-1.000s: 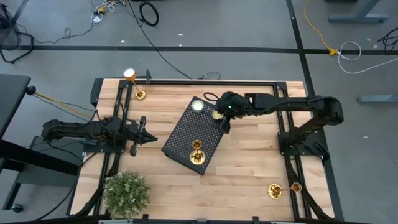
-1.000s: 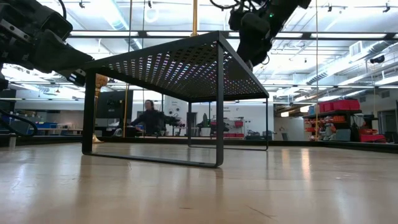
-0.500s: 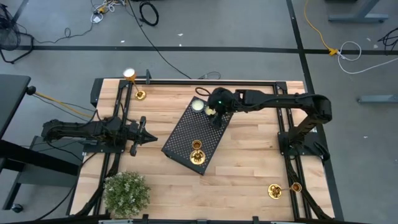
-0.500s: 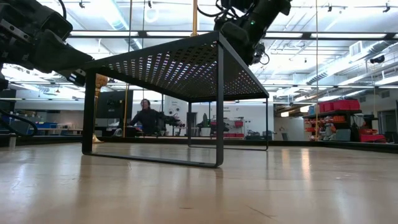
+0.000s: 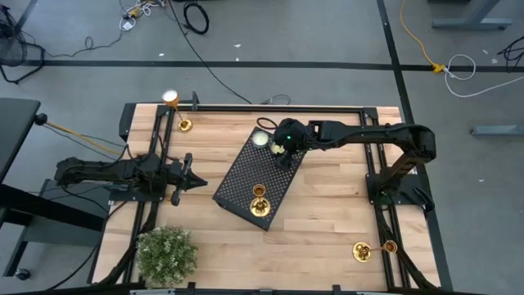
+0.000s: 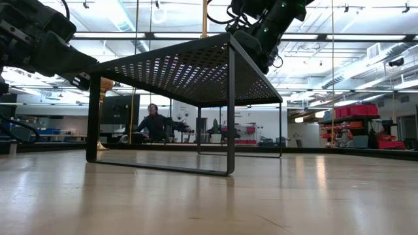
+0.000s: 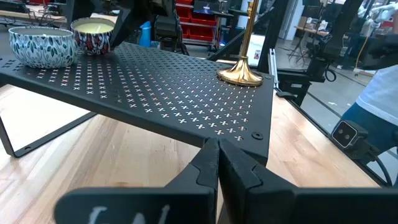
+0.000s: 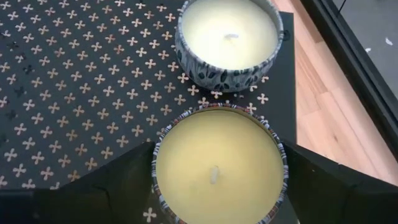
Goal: Stock candles on shelf
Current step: Put the red scented candle on the shelf
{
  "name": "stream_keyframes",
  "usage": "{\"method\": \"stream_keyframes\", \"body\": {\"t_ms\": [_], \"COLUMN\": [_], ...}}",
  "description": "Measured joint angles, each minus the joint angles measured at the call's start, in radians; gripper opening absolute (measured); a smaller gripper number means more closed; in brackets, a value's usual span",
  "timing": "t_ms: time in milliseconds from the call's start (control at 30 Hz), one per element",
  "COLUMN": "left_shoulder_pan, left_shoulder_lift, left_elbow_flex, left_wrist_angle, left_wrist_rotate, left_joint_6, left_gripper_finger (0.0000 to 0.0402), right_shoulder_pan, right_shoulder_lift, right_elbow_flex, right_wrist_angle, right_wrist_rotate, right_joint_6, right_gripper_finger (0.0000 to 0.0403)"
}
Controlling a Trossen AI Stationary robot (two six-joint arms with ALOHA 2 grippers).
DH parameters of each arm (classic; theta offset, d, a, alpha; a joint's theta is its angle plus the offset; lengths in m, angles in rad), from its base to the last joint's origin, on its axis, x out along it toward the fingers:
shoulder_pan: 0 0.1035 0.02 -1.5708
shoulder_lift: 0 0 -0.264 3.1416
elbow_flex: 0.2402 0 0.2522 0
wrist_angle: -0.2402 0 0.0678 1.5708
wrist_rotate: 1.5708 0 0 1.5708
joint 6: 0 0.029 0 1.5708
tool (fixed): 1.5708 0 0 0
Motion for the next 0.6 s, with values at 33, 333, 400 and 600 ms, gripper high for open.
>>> {"method": "stream_keyframes", "body": {"t_ms": [33, 333, 400, 600], "left_shoulder_pan": [0.0, 0.0, 0.0, 0.0], "left_shoulder_lift": [0.0, 0.0, 0.0, 0.0], "left_elbow_flex": [0.0, 0.0, 0.0, 0.0], "left_wrist_angle": [0.0, 0.0, 0.0, 0.0], "left_wrist_rotate": [0.0, 0.0, 0.0, 0.0], "left_joint_6": [0.0, 0.0, 0.0, 0.0], "left_gripper_finger": [0.0014, 0.0014, 0.0014, 0.0014], "right_shoulder_pan": [0.0, -0.002, -0.002, -0.002], "right_shoulder_lift": [0.0, 0.0, 0.0, 0.0], "right_elbow_flex": [-0.006, -0.014, -0.014, -0.014], "right_wrist_angle": [0.014, 0.074, 0.073, 0.073], "right_wrist_rotate": [0.0, 0.0, 0.0, -0.008], "right_joint_6": [0.0, 0.0, 0.0, 0.048], "right_gripper_finger": [0.0316, 0.0316, 0.0316, 0.0316]}}
